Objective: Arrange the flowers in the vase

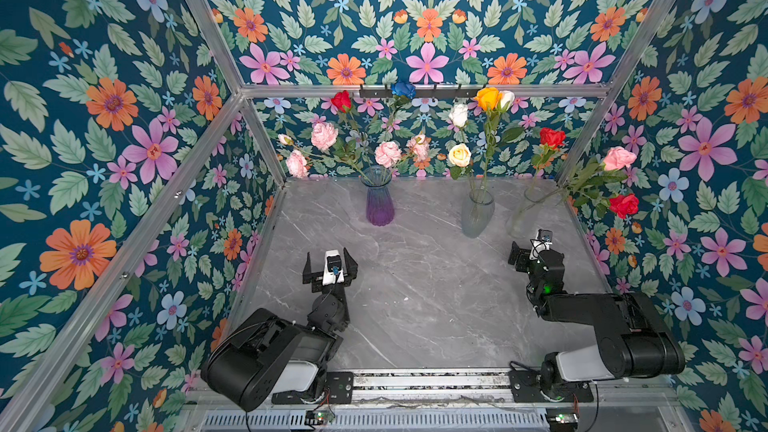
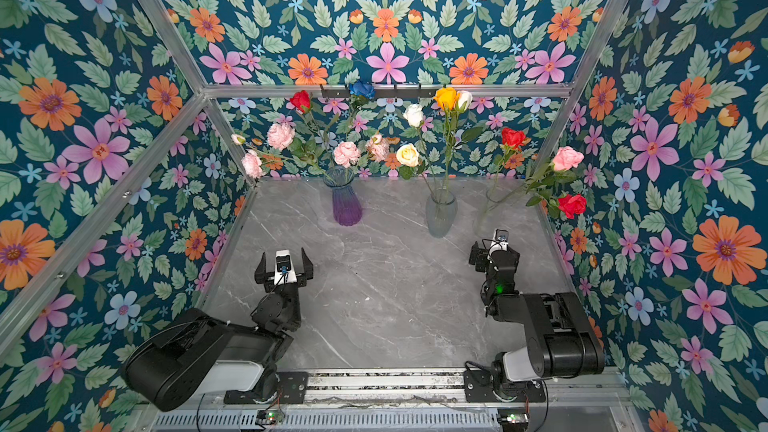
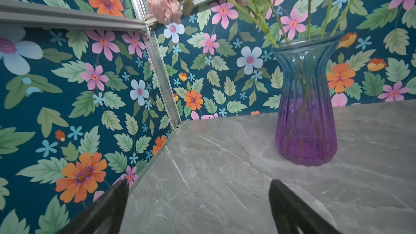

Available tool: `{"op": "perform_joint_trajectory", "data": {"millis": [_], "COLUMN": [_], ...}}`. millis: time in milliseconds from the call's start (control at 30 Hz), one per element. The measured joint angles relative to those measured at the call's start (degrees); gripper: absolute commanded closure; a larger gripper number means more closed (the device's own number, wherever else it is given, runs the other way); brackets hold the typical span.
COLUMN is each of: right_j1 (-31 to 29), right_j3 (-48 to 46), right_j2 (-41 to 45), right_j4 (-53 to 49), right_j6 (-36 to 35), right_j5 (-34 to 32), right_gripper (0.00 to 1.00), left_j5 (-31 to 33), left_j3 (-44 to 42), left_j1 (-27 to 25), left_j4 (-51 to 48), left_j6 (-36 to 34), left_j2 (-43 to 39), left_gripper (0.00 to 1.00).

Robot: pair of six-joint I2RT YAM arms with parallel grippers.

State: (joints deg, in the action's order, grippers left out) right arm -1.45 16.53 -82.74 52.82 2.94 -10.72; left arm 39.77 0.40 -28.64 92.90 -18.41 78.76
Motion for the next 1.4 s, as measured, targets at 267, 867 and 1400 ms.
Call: {"op": "perform_joint_trajectory", "data": {"millis": [267,867,1400], "right_j1": [0.02,0.07,2.25], "right_j3": [0.02,-1.01,0.63], "right_j2": [0.0,0.24,0.5], "right_j4": [-0.09,0.94,-1.01], "right_j6": [0.13,-0.33,-0.85], "right_j5": [0.02,1.97,9.81], "right_gripper": [0.01,0.01,0.01], "left_j5": [-5.14,-23.61,-36.79], "left_j3": [2.01,14.53,15.96], "left_j1": [10.25,25.88,28.11], "left_j4": [0.07,-16.72,-21.0], "left_j6": [6.47,18.53,17.97], "left_j2": [9.05,14.03,13.84], "left_gripper": [0.04,0.0,0.0]}}
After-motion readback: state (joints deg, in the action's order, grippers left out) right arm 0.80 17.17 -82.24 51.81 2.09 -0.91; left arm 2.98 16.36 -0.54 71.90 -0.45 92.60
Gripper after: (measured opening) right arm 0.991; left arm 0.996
